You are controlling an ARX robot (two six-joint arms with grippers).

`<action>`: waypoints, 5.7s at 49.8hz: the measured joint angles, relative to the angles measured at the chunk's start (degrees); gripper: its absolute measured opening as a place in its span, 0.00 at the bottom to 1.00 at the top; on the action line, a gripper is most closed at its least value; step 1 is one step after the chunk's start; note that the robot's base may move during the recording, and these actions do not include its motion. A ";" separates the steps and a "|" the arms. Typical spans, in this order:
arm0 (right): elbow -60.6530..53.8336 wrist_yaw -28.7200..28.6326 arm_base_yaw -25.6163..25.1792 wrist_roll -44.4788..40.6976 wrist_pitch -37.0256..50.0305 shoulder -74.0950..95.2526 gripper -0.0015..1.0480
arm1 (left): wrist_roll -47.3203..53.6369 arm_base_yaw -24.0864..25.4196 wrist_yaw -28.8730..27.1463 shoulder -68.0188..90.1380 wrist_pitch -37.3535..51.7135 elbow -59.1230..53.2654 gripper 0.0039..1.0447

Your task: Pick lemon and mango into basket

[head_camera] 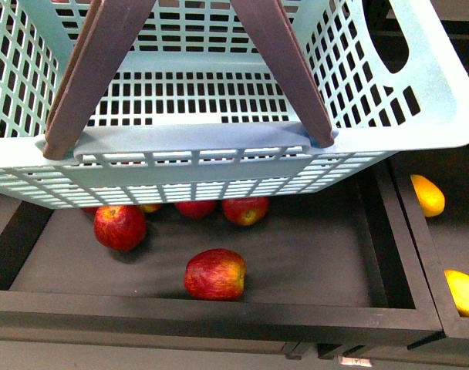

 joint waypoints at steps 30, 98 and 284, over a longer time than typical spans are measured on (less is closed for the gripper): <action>28.28 -31.08 -31.43 -16.92 31.52 94.95 0.92 | 0.24 -0.04 0.26 -0.20 0.00 0.00 0.27; 77.48 -22.95 -16.28 -36.96 16.57 147.49 0.92 | 0.28 -0.02 0.26 -0.20 0.00 0.00 0.27; 16.04 7.10 6.97 0.04 45.77 62.69 0.08 | 0.48 -0.04 0.33 -0.20 -0.04 0.00 0.27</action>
